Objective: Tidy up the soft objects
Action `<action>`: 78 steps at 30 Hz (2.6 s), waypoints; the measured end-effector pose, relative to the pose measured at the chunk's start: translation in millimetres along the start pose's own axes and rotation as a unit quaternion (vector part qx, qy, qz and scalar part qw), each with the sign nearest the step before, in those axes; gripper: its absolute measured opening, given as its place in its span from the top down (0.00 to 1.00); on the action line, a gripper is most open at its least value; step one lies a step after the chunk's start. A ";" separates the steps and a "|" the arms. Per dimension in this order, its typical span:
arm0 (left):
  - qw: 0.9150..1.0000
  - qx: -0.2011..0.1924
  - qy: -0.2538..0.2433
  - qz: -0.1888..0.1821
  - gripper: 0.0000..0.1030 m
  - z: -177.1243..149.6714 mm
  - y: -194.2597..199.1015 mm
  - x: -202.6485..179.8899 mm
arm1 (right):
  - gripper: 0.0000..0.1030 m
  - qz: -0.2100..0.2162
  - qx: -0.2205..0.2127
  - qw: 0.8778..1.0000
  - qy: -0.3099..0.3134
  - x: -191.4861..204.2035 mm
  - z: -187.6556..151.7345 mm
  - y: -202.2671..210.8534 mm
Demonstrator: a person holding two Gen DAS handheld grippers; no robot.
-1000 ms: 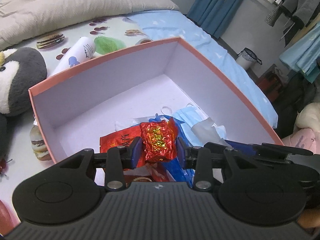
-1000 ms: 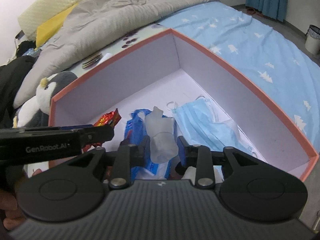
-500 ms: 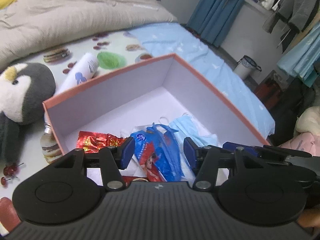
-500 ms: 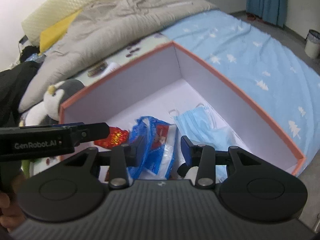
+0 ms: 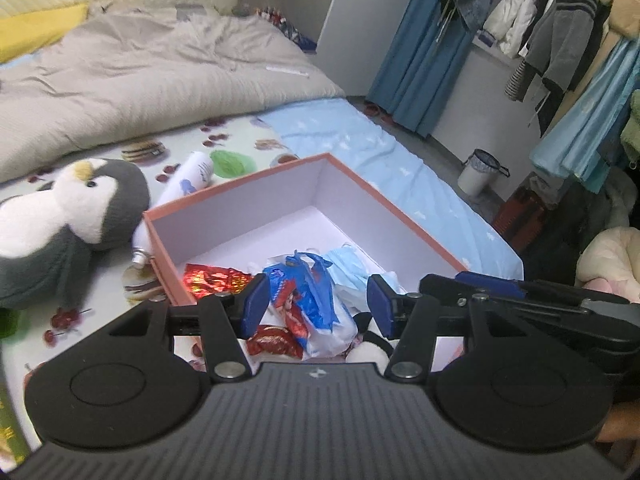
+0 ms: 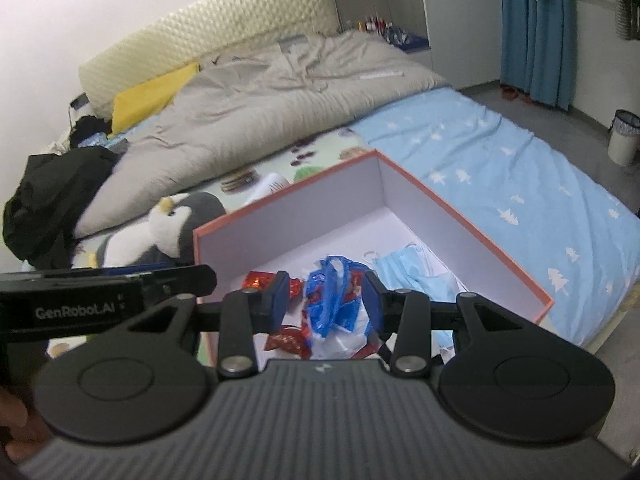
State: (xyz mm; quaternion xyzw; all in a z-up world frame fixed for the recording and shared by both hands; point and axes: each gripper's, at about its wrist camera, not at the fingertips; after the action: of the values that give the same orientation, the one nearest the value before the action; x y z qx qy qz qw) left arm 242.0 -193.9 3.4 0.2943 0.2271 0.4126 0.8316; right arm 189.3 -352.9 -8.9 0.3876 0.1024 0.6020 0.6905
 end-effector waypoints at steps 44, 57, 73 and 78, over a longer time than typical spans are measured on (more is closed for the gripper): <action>0.996 -0.084 -0.010 0.030 0.42 -104.1 164.8 -60.4 | 0.58 0.019 -0.071 0.997 0.021 9.8 -100.0 141.2; 0.996 -0.081 -0.018 0.041 0.42 -120.0 163.2 -59.9 | 0.58 0.021 -0.059 0.998 0.028 -4.8 -114.4 139.7; 0.997 -0.072 -0.008 0.036 0.39 -130.1 148.2 -51.0 | 0.55 0.012 -0.071 0.997 0.040 -4.2 -117.9 135.2; 0.996 -0.081 -0.012 0.031 0.08 -126.5 152.2 -49.6 | 0.12 0.006 -0.083 0.996 0.045 -3.7 -114.9 136.3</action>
State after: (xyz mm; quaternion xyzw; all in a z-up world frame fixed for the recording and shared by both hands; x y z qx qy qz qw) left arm 51.7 -122.4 21.5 0.2382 0.1739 0.4520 0.8419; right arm 15.9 -312.4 1.7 0.3024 0.0805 0.6297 0.7111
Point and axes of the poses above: each gripper's, at about its wrist camera, not at the fingertips, and y roughly against the way its jaws point, x to its left, z to its top, and after that the axes turned 11 degrees about -y, right-handed
